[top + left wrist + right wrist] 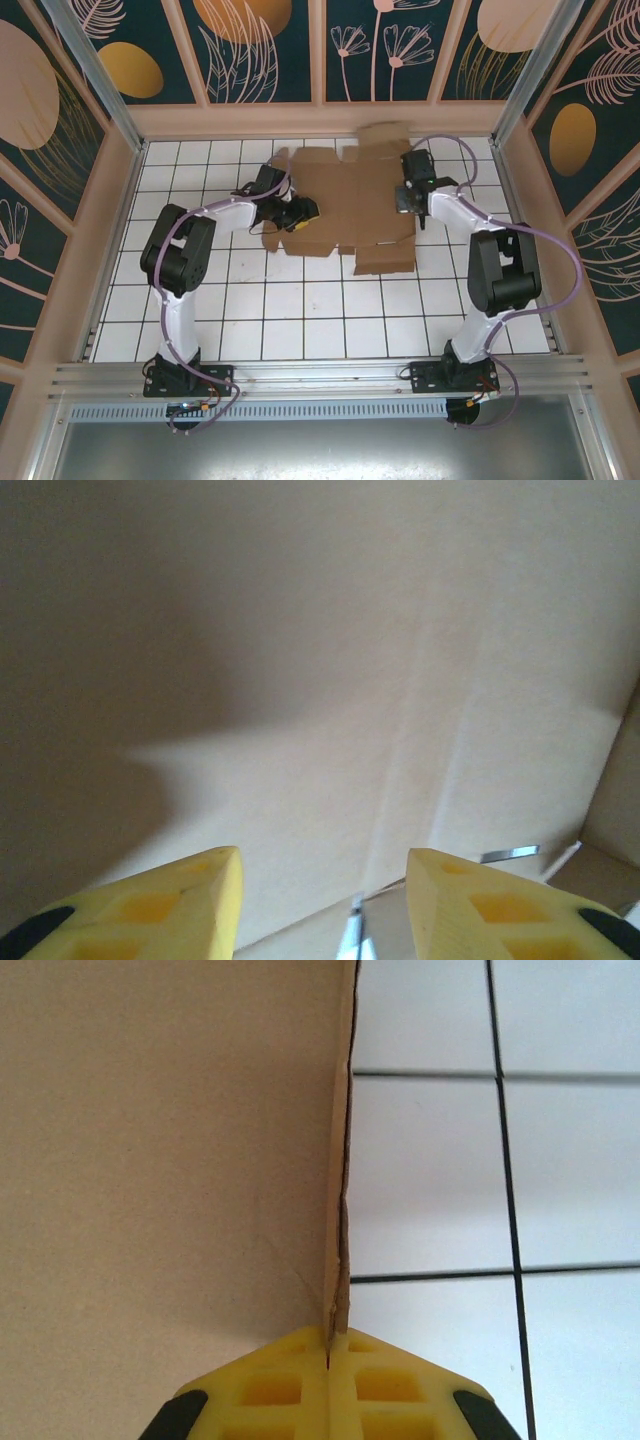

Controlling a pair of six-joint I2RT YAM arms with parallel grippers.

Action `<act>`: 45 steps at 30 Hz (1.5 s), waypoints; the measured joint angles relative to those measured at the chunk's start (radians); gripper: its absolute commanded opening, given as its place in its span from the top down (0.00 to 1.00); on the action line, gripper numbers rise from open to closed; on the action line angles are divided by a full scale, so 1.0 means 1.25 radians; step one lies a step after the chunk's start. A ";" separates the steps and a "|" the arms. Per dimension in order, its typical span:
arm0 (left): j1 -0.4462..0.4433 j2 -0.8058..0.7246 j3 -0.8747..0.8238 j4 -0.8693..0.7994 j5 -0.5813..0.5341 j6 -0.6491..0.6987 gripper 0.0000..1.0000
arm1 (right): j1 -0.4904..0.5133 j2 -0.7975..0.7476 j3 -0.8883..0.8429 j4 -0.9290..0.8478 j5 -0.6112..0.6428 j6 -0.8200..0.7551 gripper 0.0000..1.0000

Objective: Fold the paper box

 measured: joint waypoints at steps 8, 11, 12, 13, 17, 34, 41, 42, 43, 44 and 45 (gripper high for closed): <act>0.000 -0.086 0.136 -0.053 -0.004 -0.008 0.39 | 0.137 -0.068 -0.016 0.103 0.052 -0.160 1.00; 0.000 -0.103 0.207 -0.057 0.001 -0.013 0.36 | 0.154 -0.089 -0.016 0.133 0.052 -0.206 1.00; 0.000 -0.105 0.228 -0.056 0.004 -0.016 0.36 | 0.158 -0.092 -0.015 0.140 0.052 -0.222 1.00; 0.000 -0.105 0.244 -0.057 0.006 -0.018 0.35 | 0.162 -0.093 -0.013 0.143 0.053 -0.232 1.00; -0.002 -0.101 0.288 -0.057 0.022 -0.035 0.35 | 0.183 -0.093 -0.004 0.144 0.054 -0.264 1.00; -0.042 0.060 0.509 -0.170 -0.049 -0.071 0.37 | 0.276 -0.052 0.073 0.139 0.133 -0.289 1.00; -0.042 0.085 0.540 -0.183 -0.063 -0.097 0.54 | 0.311 -0.051 0.073 0.152 0.202 -0.310 1.00; -0.042 0.089 0.544 -0.183 -0.063 -0.100 0.57 | 0.318 -0.051 0.073 0.158 0.213 -0.313 1.00; -0.042 0.093 0.547 -0.183 -0.063 -0.103 0.59 | 0.323 -0.051 0.073 0.164 0.222 -0.320 1.00; -0.042 0.096 0.547 -0.183 -0.063 -0.106 0.63 | 0.329 -0.051 0.072 0.172 0.229 -0.326 1.00; -0.042 0.099 0.547 -0.183 -0.063 -0.109 0.67 | 0.333 -0.051 0.072 0.178 0.237 -0.329 1.00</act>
